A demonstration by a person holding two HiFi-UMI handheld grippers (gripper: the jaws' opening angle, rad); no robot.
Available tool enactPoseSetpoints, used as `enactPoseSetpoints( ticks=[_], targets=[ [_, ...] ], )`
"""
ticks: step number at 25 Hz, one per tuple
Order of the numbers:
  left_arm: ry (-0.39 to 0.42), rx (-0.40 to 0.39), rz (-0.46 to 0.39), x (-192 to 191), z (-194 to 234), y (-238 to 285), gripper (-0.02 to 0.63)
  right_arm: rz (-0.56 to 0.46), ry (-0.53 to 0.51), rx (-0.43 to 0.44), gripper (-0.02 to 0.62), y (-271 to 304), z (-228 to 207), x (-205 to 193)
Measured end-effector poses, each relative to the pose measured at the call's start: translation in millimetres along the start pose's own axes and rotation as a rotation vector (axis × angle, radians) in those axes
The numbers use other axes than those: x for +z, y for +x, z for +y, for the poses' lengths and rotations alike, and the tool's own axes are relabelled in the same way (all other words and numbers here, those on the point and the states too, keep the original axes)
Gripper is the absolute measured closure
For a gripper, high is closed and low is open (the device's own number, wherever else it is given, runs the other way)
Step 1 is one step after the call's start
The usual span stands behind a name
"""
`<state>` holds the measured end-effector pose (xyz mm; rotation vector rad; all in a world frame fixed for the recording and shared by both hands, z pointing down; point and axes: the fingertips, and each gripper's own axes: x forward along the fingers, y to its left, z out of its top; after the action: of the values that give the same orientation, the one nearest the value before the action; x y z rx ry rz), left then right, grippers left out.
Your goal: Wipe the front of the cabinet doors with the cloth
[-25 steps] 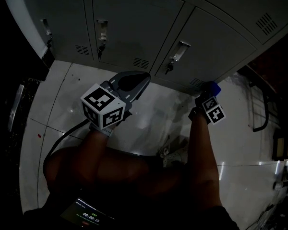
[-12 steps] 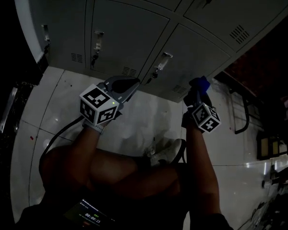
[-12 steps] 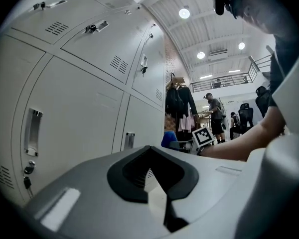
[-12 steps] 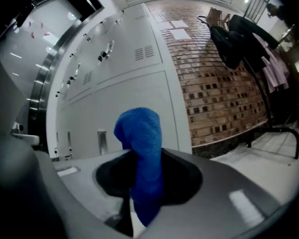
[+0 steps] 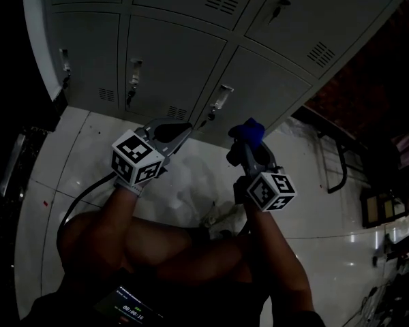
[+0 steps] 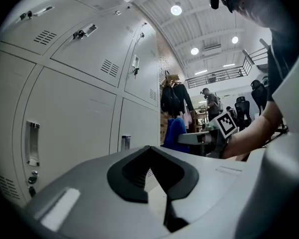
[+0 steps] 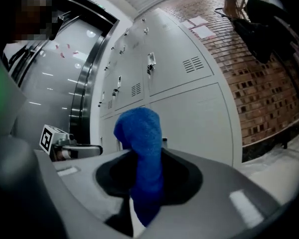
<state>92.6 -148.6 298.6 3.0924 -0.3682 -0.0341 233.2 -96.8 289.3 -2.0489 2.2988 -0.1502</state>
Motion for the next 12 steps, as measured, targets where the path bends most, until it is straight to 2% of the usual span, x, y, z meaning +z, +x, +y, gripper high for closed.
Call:
enactPoseSetpoints(
  ticks=[5, 12],
  targets=[
    [-0.003, 0.000, -0.005, 2, 1, 1, 0.603, 0.019, -0.045, 0.081, 0.494, 6, 25, -7],
    [-0.008, -0.003, -0.009, 0, 2, 3, 0.603, 0.026, -0.058, 0.137, 0.494, 9, 39, -12]
  ],
)
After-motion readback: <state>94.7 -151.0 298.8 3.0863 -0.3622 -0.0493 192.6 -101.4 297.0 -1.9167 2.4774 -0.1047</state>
